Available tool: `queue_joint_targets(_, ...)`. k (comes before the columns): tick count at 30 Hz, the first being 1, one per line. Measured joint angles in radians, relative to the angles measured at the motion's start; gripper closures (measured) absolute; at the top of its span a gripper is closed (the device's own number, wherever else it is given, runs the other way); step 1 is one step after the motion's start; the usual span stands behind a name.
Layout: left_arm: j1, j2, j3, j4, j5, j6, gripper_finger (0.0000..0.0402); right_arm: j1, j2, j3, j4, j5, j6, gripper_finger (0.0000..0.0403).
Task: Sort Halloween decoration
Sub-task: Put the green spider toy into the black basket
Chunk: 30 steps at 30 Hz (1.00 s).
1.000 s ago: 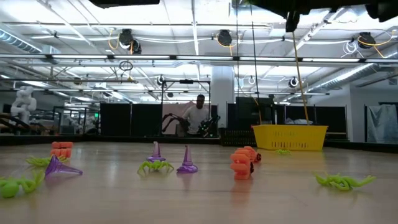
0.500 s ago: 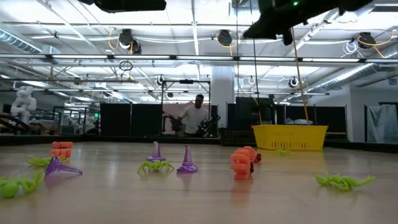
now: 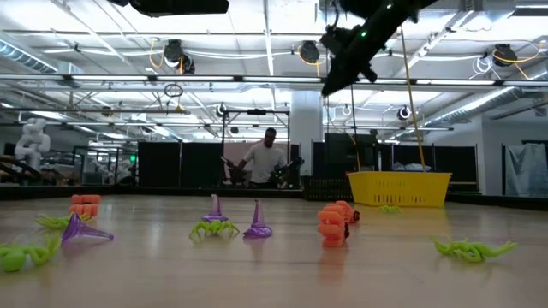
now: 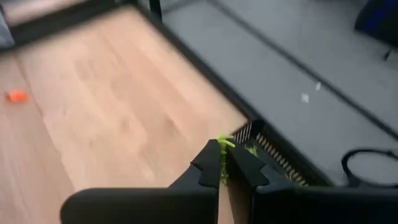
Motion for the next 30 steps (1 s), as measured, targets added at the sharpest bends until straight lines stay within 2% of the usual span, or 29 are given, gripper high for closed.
queue_joint_targets(5, 0.000, 0.000, 0.000, 0.000, 0.001, 0.000, 0.0128, -0.055, 0.126, 0.099, -0.101, -0.073, -0.022, 0.0403)
queue_joint_targets(11, 0.000, 0.000, 0.000, 0.000, 0.001, 0.000, 0.0128, -0.133, 0.257, 0.170, -0.201, -0.081, -0.038, 0.0403)
queue_joint_targets(21, 0.000, 0.000, 0.000, -0.004, 0.001, 0.001, 0.0128, -0.234, 0.419, 0.179, -0.255, -0.106, -0.039, 0.0403)
queue_joint_targets(30, 0.000, 0.000, 0.000, -0.004, 0.001, 0.001, 0.0128, -0.266, 0.475, 0.179, -0.245, -0.103, -0.012, 0.0400)
